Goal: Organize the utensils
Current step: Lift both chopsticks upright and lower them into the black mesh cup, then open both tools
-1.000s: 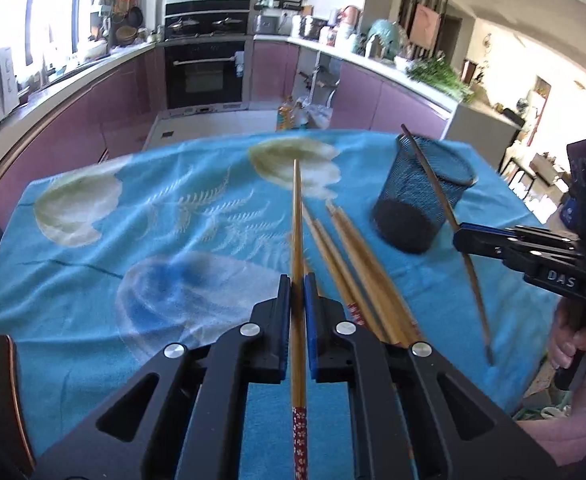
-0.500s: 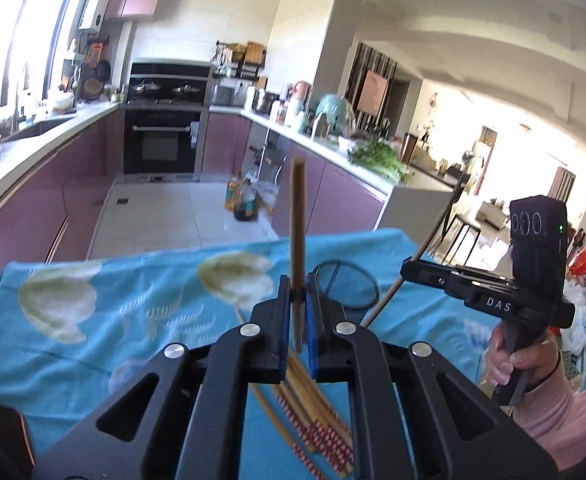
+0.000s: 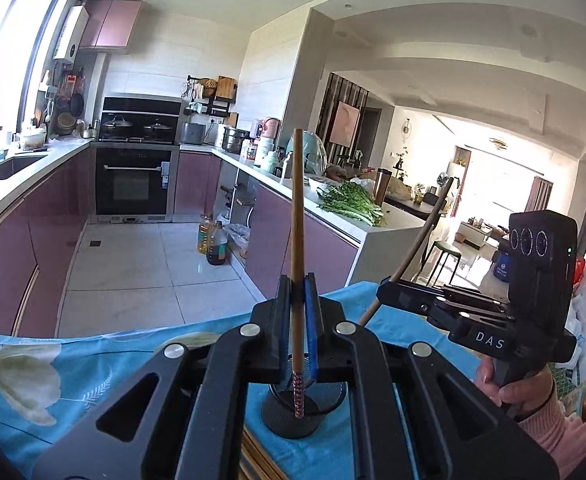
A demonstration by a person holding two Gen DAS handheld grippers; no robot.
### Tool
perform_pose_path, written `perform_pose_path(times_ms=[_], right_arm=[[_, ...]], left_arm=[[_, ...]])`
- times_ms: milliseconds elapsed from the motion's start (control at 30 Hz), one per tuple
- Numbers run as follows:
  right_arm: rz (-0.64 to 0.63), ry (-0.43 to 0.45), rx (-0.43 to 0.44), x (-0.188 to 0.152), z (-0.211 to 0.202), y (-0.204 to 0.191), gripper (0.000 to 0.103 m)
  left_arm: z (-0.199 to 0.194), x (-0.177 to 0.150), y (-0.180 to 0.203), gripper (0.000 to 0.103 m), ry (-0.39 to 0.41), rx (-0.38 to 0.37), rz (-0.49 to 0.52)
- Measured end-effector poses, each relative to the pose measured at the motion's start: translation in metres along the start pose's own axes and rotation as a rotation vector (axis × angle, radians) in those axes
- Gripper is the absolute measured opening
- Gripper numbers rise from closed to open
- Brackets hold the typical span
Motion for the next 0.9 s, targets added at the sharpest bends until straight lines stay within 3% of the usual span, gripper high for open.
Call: perform_pose_path(times_ms=[300,533,667,733,767,900], right_arm=[[-0.020,-0.167,-0.051,-0.036,0.045,0.015,0.006],[-0.008,-0.315,-0.032,-0.062,0.072,0.017,0.006],[0.005,-0.346,-0.045,-0.066,0.085,0.018,0.008],[0.019,-0.340,-0.063,-0.065,0.089,0.022,0.008],[0.027,-0.334,-0.068,-0.065,0.089,0.023,0.012],[0.049,-0.288,-0.094,-0.062,0.082,0.028,0.028]], left_arm=[[0.059,-0.029,0.015,0.008,-0.086,0.013,-0.004],[0.097,-0.071,0.015,0.008,-0.230,0.001,0.044],[0.124,-0.092,0.007,0.008,-0.321,0.014,0.057],[0.134,-0.097,0.001,0.014,-0.338,0.031,0.050],[0.138,-0.098,-0.004,0.023,-0.339,0.038,0.044],[0.129,-0.099,-0.018,0.040,-0.300,0.059,0.040]])
Point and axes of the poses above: each gripper's, at about its wrist camera, not at the fingertips, and z roughly the way its jaws point, y to its right, x to its top, the point moved 8 cm from there along z, roughly the way its jaws point, and after that the axes turned 3 degrees about -y, right-handed, at the moved point
